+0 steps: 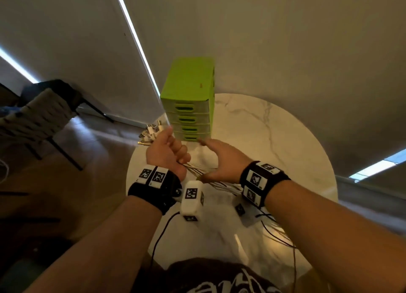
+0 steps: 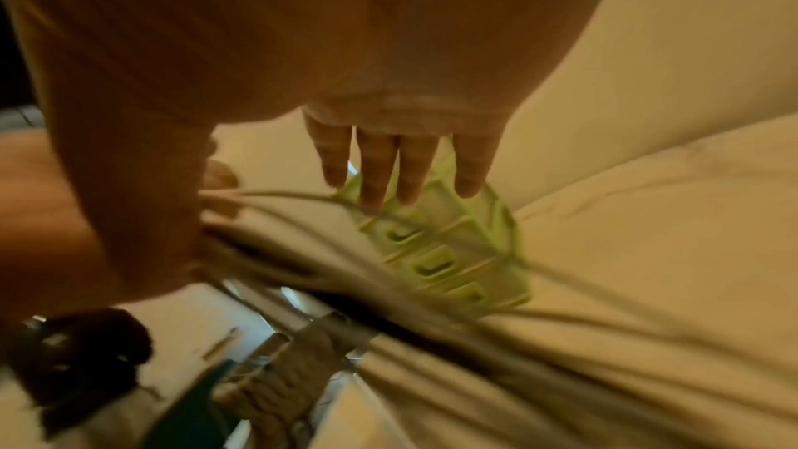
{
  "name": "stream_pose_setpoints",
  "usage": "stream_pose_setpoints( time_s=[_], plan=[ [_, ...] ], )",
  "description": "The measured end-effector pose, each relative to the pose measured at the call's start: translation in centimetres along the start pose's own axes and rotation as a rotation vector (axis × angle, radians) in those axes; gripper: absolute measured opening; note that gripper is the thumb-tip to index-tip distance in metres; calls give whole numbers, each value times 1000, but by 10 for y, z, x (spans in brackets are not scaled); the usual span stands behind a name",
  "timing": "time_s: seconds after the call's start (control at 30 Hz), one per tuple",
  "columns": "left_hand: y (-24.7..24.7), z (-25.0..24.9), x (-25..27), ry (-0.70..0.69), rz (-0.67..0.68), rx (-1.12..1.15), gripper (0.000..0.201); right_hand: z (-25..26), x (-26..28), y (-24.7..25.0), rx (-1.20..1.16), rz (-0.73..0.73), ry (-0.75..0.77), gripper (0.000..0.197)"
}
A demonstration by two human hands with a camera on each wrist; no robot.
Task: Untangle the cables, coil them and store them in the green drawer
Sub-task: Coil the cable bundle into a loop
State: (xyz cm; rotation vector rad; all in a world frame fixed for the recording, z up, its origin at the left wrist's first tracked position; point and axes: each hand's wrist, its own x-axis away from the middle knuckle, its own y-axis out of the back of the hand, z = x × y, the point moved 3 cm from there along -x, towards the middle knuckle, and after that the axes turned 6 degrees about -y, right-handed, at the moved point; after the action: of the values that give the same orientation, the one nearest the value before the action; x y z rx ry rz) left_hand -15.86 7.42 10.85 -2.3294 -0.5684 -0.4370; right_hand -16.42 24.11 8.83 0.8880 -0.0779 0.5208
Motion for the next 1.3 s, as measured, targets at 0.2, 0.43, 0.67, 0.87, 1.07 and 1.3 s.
stream_pose_setpoints(
  time_s=[0.2,0.43,0.67,0.87,1.07,1.3],
  plan=[
    [-6,-10,-1,4,1,67,49,-9,11,-46,-161,182,-134,23],
    [48,8,-41,191,-275,23,39,-25,20,-7,-318,115,-140,57],
    [86,25,-40,439,-113,-466,78,18,-5,28,-5,107,-214,57],
    [104,7,-65,206,-147,-712,102,14,-18,35,103,128,-283,57],
    [33,21,-44,-379,712,-1079,79,15,-19,36,-68,152,-392,55],
    [7,39,-35,-176,755,-1046,20,13,-1,50,-213,97,-354,53]
  ],
)
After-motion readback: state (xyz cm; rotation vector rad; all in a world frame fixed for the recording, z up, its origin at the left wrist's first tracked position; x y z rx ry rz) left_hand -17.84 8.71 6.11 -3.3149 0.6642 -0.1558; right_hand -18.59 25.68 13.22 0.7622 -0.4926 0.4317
